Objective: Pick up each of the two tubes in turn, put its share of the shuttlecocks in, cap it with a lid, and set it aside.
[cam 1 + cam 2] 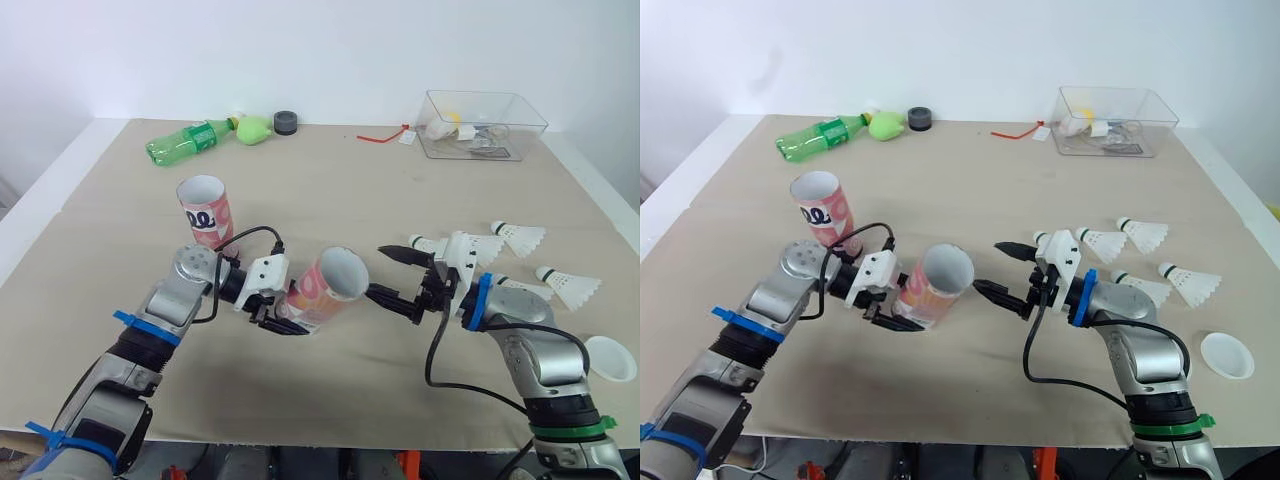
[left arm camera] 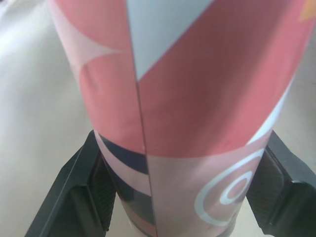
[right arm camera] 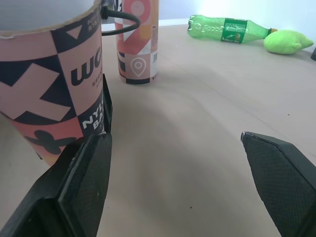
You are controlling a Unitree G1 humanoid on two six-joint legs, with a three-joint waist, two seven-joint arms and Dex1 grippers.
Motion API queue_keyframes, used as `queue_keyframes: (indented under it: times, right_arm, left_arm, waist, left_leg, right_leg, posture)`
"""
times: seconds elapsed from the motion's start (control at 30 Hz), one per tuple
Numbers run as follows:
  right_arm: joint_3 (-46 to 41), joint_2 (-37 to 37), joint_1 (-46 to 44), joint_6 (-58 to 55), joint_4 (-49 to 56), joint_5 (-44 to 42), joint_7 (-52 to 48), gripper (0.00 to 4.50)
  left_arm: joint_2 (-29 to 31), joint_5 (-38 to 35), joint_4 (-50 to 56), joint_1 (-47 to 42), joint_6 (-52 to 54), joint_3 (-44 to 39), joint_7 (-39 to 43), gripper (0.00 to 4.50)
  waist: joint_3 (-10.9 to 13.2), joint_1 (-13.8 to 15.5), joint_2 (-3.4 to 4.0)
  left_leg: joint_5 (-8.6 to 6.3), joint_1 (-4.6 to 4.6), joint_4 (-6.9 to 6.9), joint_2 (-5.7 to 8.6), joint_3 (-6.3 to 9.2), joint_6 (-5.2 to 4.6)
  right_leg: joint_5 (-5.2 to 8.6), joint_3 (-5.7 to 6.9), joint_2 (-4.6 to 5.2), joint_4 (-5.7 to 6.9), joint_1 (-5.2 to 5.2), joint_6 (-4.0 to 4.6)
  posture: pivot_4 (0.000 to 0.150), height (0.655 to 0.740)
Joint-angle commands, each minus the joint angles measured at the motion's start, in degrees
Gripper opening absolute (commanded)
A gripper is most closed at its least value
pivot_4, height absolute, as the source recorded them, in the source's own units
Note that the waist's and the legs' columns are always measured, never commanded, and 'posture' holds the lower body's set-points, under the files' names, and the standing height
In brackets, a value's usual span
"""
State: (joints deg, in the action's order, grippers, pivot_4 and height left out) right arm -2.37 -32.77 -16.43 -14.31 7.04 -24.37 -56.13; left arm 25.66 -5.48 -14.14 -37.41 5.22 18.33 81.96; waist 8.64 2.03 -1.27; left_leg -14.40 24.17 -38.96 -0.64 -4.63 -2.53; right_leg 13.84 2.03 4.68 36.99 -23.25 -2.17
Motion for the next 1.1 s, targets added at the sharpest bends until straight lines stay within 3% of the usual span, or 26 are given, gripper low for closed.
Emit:
queue_keyframes:
  times: [0.03, 0.27, 0.5, 0.8, 1.1]
  right_arm:
    - [-3.34, -3.03, -0.22, 1.40, 1.47, -1.04, -1.57, 4.50]
    - [-13.46, -11.28, 2.66, -1.84, 2.07, -5.48, -3.12, 4.50]
    - [-20.86, -17.38, 8.69, 3.57, -5.09, -0.68, -3.03, 4.50]
    - [-29.56, -19.98, 21.84, -24.41, 9.27, -20.03, -3.46, 4.50]
    - [-34.50, -17.94, 29.84, -30.33, 13.36, -22.85, 1.12, 4.50]
  left_arm:
    - [-2.26, 2.39, 0.77, -0.70, 0.45, 5.05, -0.59, 3.03]
    - [-3.41, 4.05, -0.51, -2.04, -0.45, 6.06, -1.64, 3.03]
    - [-5.30, 5.78, -2.40, -3.47, -0.87, 7.04, -2.25, 3.03]
    - [-7.29, 6.86, -4.69, -4.53, -2.19, 7.13, -4.07, 3.03]
    - [-7.26, 6.76, -6.14, -4.92, -2.26, 7.20, -3.60, 3.03]
  waist:
    - [0.00, 0.06, 0.01]
    - [0.02, 0.17, 0.04]
    - [0.02, 0.22, 0.05]
    - [0.00, 0.26, 0.13]
    - [0.01, 0.25, 0.13]
  left_leg:
    - [-0.01, 0.07, -0.11, 0.01, 0.07, -0.03]
    - [-0.12, 0.16, -0.52, 0.11, 0.08, -0.32]
    - [-0.08, 0.17, -0.55, 0.37, 0.07, -0.56]
    - [0.00, 0.21, -0.54, 0.50, 0.23, -0.73]
    - [-0.01, 0.27, -0.54, 0.54, 0.24, -0.74]
  right_leg:
    - [0.00, 0.05, 0.01, 0.00, 0.01, -0.03]
    - [-0.15, 0.05, 0.18, -0.01, 0.14, -0.29]
    - [-0.26, 0.09, 0.49, -0.07, 0.21, -0.48]
    - [-0.29, 0.19, 1.09, -0.09, 0.26, -0.51]
    - [-0.33, 0.30, 1.19, -0.23, 0.26, -0.56]
  posture:
    - [0.150, 0.7400]
    - [0.150, 0.7400]
    - [0.150, 0.7400]
    - [0.150, 0.7400]
    - [0.150, 0.7400]
